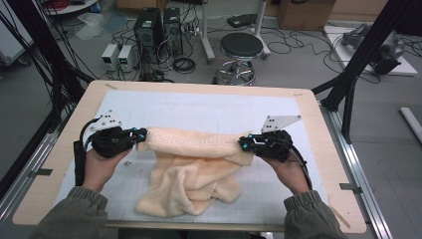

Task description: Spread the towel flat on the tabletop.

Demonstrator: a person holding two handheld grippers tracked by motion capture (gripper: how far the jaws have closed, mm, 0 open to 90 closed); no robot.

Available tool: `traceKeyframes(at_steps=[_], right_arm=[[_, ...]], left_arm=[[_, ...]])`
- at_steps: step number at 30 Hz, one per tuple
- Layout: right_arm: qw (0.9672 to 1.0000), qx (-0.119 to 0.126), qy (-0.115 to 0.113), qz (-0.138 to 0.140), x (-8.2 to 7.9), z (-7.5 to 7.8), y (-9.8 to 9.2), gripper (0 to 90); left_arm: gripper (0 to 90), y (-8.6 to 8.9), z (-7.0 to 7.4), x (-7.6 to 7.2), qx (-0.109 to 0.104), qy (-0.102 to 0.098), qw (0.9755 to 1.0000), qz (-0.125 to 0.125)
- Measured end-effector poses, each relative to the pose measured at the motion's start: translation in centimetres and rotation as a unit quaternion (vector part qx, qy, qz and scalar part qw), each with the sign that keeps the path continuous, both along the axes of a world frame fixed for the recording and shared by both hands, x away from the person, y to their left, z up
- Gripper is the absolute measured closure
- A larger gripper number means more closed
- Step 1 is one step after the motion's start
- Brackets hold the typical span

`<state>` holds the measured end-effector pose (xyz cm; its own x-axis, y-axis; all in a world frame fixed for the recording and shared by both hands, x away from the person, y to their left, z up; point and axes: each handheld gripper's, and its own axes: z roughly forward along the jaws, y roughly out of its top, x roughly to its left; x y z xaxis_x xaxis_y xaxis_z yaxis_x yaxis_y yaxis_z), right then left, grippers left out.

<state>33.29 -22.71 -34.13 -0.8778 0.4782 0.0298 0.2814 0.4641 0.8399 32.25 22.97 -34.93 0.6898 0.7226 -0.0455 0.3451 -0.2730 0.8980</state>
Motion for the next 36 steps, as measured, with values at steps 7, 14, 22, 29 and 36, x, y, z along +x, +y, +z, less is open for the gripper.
traceKeyframes(at_steps=[7,14,22,29,36], right_arm=[[0.9997,0.01,0.016,-0.014,1.0,-0.9,0.2,81.0],[0.999,-0.004,0.041,-0.017,2.5,-2.5,1.4,81.1],[0.9962,-0.036,0.078,-0.012,3.4,-4.0,2.0,81.3],[0.9971,-0.031,0.067,-0.017,3.1,-3.6,1.6,81.6],[0.9975,-0.009,0.069,-0.014,3.2,-3.4,1.6,80.2]], left_arm=[[84.3,-0.6,0.0,0.2,-0.004,0.0,1.0,-0.004],[85.5,-1.1,-0.3,0.4,0.001,0.002,1.0,-0.008],[85.9,-1.1,-0.8,0.5,0.0,0.006,1.0,-0.005],[86.1,-0.8,-1.8,0.9,0.002,0.018,0.9998,-0.002],[86.1,-1.1,-1.8,1.1,-0.007,0.017,0.9998,-0.001]])
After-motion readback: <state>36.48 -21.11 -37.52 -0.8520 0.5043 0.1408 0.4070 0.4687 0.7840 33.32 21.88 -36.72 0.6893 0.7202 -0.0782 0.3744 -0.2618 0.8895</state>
